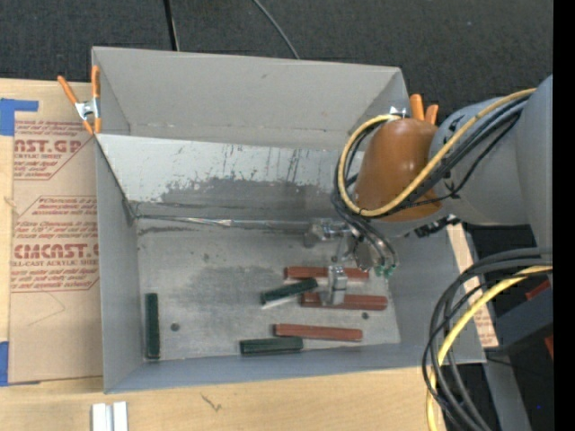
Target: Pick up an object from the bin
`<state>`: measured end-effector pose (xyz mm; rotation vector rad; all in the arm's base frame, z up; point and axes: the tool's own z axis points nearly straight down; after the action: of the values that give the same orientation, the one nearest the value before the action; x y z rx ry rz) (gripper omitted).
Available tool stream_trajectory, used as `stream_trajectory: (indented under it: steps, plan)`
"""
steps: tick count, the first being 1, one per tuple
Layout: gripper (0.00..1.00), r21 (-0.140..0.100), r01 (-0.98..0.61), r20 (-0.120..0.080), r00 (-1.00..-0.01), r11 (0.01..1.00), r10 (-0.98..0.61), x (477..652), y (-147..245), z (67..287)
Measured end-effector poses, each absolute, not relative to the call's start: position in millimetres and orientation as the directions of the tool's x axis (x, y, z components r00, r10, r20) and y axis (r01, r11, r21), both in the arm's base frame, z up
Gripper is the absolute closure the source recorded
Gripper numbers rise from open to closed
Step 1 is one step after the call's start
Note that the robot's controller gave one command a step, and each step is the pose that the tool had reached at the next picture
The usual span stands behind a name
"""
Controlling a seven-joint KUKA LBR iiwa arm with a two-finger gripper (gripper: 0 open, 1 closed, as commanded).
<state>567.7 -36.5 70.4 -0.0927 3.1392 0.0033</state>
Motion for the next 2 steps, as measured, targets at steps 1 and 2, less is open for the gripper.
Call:
stream_trajectory:
  steps: [1, 2]
  plan:
    - [0.0, -0.001, -0.092, -0.005, -0.996, 0.996, -0.092, 552.0, -23.6, 69.2]
    - [1.0, 0.003, -0.06, -0.003, -0.998, 0.998, -0.06, 569.3, -34.1, 72.0]
